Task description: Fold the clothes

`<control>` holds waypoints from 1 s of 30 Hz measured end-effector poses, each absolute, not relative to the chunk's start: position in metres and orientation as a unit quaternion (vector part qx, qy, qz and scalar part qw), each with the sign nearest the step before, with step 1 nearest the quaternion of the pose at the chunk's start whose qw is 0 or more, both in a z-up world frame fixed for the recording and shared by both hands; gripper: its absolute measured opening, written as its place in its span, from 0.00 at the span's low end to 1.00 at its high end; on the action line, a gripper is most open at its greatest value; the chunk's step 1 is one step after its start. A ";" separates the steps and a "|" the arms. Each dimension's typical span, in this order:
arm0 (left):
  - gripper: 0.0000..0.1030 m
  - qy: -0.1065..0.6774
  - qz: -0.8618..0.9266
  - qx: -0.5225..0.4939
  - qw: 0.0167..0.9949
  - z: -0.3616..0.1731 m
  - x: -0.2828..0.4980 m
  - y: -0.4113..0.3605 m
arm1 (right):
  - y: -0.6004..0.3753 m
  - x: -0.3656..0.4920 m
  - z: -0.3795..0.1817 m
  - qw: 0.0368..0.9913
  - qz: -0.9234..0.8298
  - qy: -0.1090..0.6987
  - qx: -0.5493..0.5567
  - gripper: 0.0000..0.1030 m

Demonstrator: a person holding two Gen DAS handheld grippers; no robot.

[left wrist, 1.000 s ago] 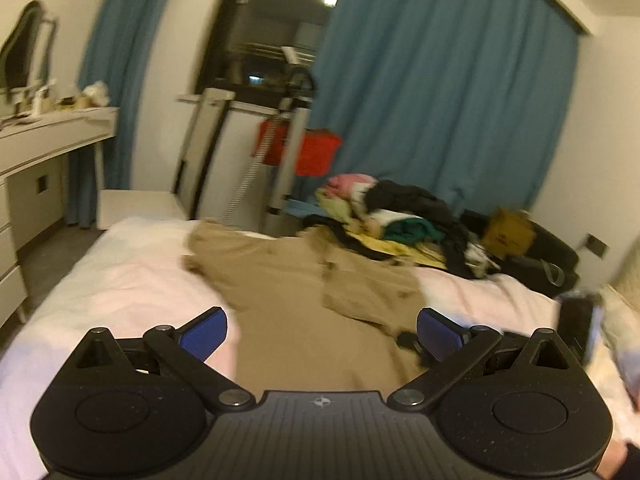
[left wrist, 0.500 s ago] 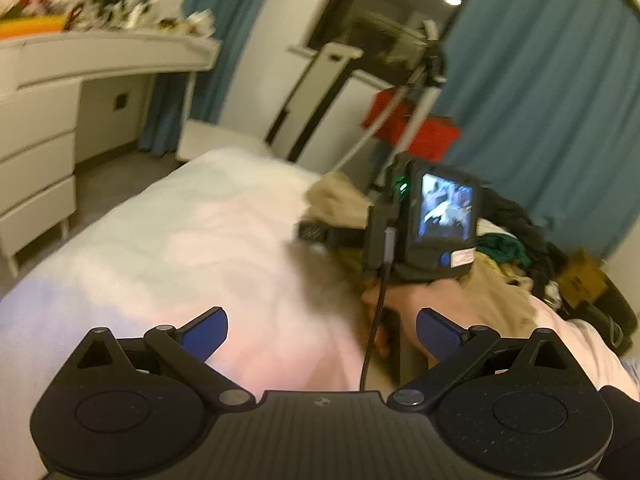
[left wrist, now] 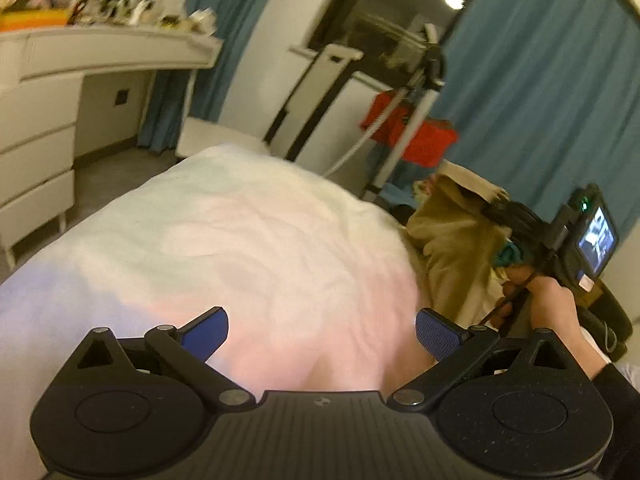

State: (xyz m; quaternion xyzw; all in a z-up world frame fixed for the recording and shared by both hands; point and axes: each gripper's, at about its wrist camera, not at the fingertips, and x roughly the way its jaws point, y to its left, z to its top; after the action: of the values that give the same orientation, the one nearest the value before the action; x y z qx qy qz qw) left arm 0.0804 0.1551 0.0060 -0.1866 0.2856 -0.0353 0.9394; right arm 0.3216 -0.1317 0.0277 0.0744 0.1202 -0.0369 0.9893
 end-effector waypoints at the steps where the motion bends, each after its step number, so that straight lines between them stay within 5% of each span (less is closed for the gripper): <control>1: 0.98 0.282 -0.042 -0.177 0.942 0.009 0.077 0.149 | -0.152 0.316 0.028 0.988 -0.057 0.115 0.089 0.14; 13: 0.98 0.315 -0.107 -0.125 0.935 -0.008 0.085 0.080 | -0.286 0.317 -0.058 0.944 -0.132 0.207 0.219 0.19; 15: 0.98 0.314 -0.110 -0.113 0.936 -0.011 0.087 0.072 | -0.286 0.318 -0.058 0.944 -0.120 0.212 0.221 0.35; 17: 0.98 0.311 -0.109 -0.098 0.939 -0.012 0.088 0.063 | -0.282 0.317 -0.052 0.949 -0.112 0.212 0.203 0.73; 19: 0.98 0.307 -0.114 -0.087 0.941 -0.011 0.085 0.054 | -0.274 0.303 -0.041 0.956 -0.111 0.201 0.180 0.81; 30: 0.98 0.269 -0.154 -0.069 0.948 0.016 0.035 0.049 | -0.237 0.176 0.045 0.975 -0.095 0.172 0.107 0.80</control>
State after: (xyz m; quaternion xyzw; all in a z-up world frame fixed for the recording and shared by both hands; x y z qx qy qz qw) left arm 0.0352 0.0488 0.0162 -0.0686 0.2688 -0.1535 0.9484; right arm 0.1757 -0.2370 0.0450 0.1075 0.1718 -0.0948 0.9747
